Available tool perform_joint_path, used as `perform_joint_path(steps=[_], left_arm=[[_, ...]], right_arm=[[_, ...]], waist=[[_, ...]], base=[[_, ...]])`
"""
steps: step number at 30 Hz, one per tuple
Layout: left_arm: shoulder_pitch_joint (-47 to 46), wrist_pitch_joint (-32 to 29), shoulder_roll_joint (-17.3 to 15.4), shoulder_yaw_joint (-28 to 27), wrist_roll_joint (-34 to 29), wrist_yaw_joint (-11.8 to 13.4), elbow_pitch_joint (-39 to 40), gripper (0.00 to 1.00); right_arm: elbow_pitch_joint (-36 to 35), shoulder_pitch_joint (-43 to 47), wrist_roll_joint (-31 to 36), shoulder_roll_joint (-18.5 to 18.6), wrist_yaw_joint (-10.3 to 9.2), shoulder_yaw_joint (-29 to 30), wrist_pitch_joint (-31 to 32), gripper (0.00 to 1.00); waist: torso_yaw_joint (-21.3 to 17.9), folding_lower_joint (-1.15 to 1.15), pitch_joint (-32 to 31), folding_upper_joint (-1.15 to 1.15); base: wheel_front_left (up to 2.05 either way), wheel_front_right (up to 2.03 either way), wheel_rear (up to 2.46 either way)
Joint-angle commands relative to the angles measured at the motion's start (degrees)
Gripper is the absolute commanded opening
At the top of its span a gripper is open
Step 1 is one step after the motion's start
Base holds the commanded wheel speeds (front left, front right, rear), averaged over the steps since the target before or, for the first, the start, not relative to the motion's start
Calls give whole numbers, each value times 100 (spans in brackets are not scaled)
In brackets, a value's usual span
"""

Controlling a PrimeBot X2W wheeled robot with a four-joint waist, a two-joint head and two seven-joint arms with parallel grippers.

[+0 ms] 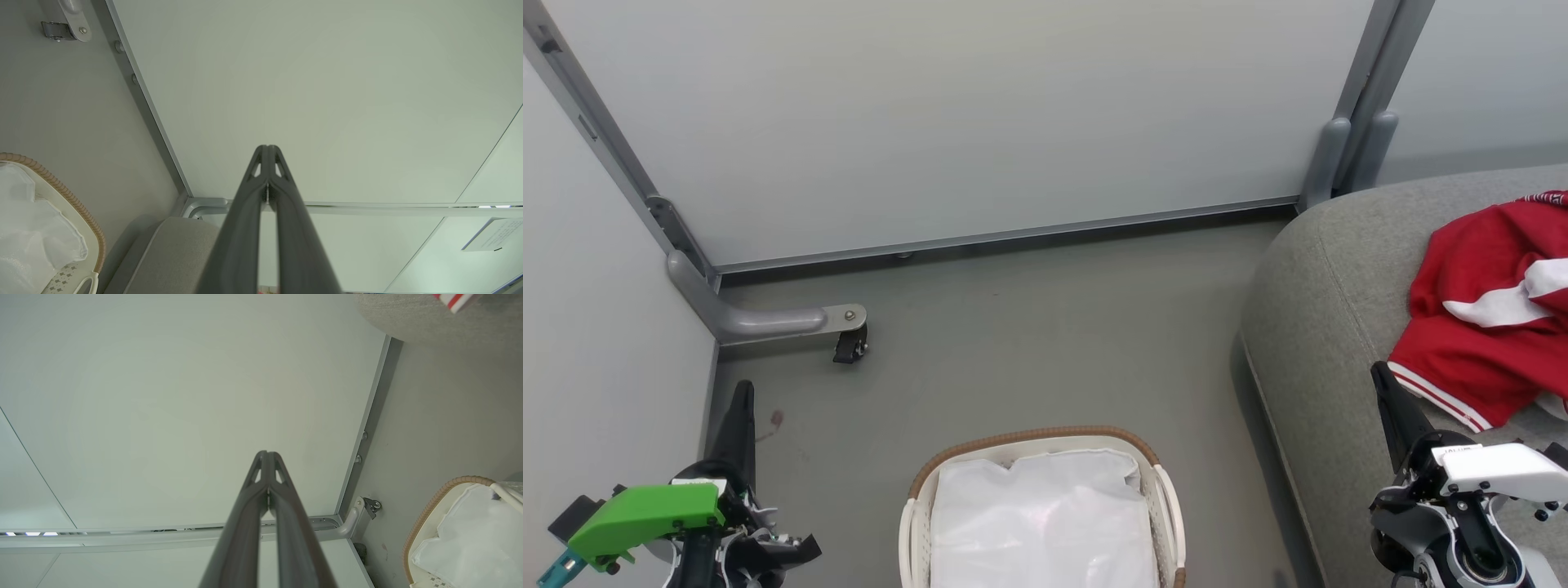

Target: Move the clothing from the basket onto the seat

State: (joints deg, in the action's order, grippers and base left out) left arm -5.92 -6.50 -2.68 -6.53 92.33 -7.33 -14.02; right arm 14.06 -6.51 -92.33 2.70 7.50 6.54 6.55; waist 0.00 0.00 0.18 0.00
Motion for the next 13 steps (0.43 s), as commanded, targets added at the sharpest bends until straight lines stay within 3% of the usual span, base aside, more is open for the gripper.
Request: perform_joint_path(steps=[1, 13], left_arm=[[-59, -25, -37, -12, 19, -39, 7, 0], [-59, -25, -38, -12, 19, -37, 4, 0]], right_arm=[[-19, 60, -17, 34, -2, 11, 18, 0], [-19, 60, -17, 34, -2, 11, 18, 0]], waist=[[0, 0, 0, 0], [0, 0, 0, 0]], base=[[0, 0, 0], [0, 0, 0]])
